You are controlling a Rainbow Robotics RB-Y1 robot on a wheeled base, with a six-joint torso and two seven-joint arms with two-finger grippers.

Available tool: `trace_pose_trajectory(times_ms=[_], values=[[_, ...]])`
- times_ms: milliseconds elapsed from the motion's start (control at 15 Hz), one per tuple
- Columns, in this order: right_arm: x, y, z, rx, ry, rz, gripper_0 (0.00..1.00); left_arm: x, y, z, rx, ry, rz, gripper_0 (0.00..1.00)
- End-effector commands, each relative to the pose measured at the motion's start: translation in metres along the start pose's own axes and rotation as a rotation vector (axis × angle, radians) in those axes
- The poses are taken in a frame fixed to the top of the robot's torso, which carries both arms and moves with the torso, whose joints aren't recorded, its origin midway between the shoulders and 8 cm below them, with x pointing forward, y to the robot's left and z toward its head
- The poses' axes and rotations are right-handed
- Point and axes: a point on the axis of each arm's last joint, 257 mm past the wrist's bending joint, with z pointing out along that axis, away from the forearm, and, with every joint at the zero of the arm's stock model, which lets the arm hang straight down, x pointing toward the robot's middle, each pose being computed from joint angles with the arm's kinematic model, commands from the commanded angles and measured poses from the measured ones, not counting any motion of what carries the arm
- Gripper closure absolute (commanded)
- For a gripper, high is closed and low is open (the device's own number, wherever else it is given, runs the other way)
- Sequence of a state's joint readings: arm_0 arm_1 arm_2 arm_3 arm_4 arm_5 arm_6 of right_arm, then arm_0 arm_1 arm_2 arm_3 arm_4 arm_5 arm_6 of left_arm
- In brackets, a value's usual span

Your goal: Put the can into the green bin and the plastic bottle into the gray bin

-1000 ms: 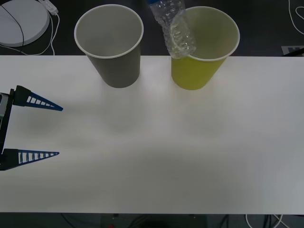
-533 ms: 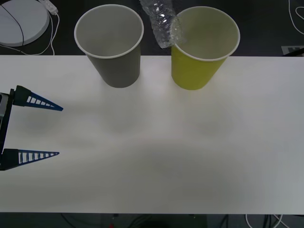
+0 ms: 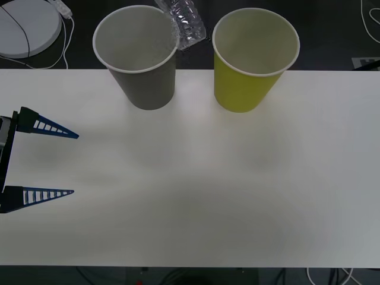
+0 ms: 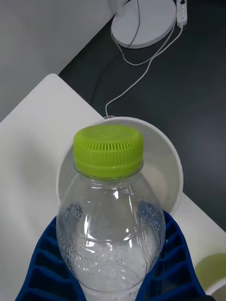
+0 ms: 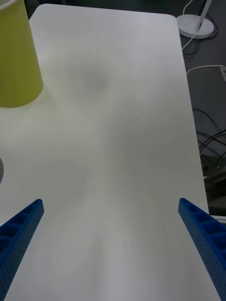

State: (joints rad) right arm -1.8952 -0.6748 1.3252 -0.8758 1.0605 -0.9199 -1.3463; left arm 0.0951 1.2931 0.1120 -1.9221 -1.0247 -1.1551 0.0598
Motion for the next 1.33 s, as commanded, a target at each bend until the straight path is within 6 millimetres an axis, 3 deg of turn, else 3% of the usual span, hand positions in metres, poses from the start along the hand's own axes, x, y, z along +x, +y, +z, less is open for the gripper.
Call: trace_pose_trajectory(times_ms=[67, 467, 1333], values=[[-0.008, 0.001, 0.013, 0.033, 0.013, 0.016, 1.00, 0.000, 0.000, 0.000, 0.000, 0.000, 0.000, 0.00], [-0.020, 0.014, 0.035, 0.090, 0.041, 0.014, 1.00, 0.000, 0.000, 0.000, 0.000, 0.000, 0.000, 0.00], [-0.036, 0.044, 0.059, 0.103, 0.014, -0.050, 1.00, 0.000, 0.000, 0.000, 0.000, 0.000, 0.000, 0.00]])
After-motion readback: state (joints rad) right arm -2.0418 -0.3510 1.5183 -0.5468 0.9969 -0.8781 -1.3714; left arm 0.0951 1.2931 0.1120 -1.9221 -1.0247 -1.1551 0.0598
